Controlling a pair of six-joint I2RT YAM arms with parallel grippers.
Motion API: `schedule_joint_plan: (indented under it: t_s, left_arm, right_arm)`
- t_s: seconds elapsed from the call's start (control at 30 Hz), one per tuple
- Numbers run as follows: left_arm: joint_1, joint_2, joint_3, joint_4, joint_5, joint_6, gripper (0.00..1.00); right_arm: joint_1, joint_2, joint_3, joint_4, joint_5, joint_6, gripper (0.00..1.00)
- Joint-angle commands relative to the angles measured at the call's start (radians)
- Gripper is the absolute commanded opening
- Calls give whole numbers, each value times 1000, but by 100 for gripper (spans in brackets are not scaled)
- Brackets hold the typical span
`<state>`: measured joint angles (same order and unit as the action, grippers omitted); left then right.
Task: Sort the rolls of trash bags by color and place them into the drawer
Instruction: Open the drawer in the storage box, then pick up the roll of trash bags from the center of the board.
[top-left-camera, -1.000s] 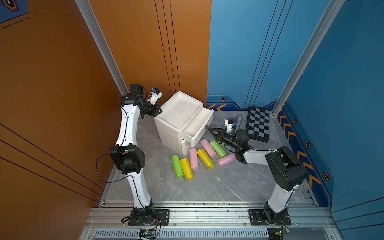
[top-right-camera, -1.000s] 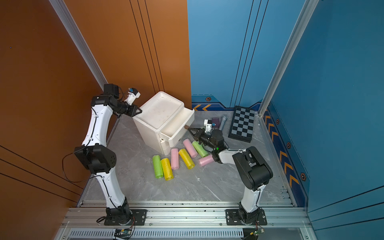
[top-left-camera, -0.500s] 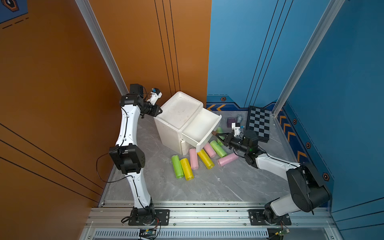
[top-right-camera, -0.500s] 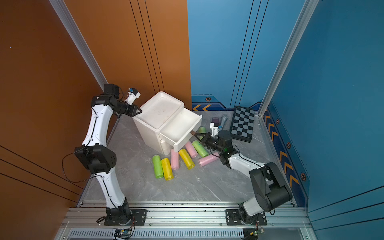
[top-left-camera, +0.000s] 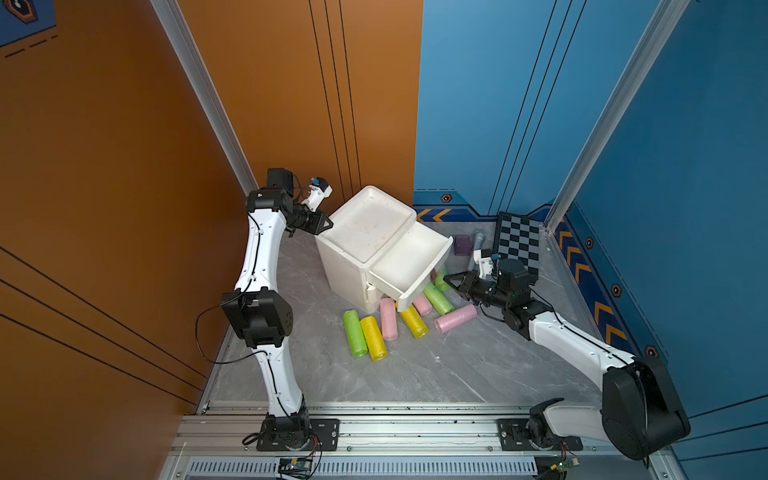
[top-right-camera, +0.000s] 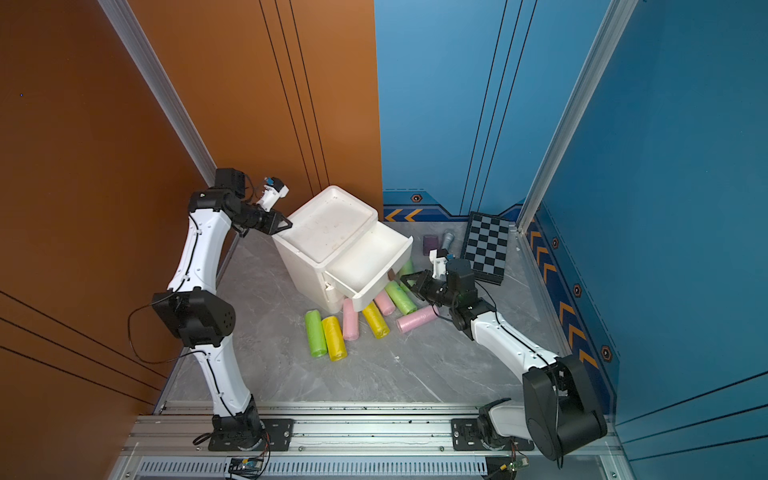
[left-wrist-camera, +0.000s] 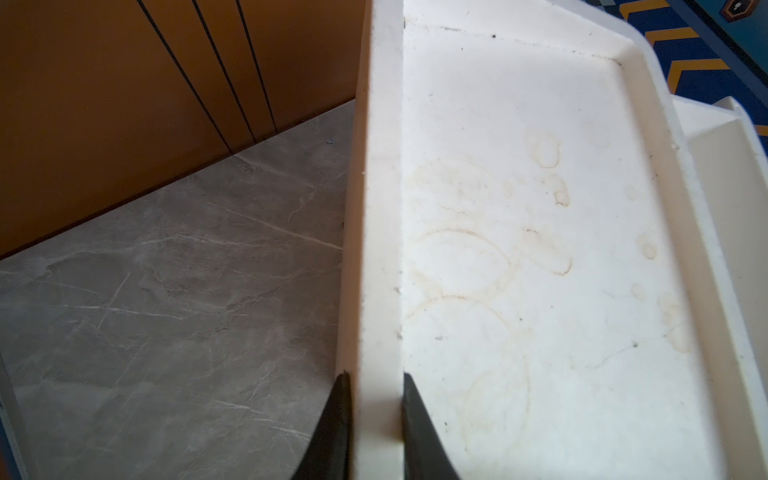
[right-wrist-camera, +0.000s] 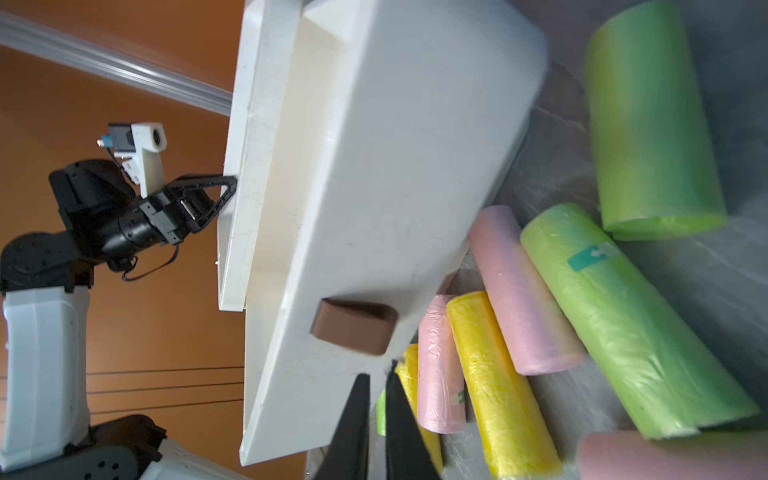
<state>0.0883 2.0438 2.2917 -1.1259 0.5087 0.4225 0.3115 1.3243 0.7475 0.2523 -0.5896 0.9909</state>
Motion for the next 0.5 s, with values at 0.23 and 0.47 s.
schedule_joint_plan:
  t_s: [0.23,0.47]
  left_arm:
    - [45,-29,15,-5,22,-73,0]
    - [55,-42,14,-5,34,-74,0]
  right_arm:
    - [-29,63,82,-110,53,-28,45]
    - [-20,-5,153,-515,243,-76,63]
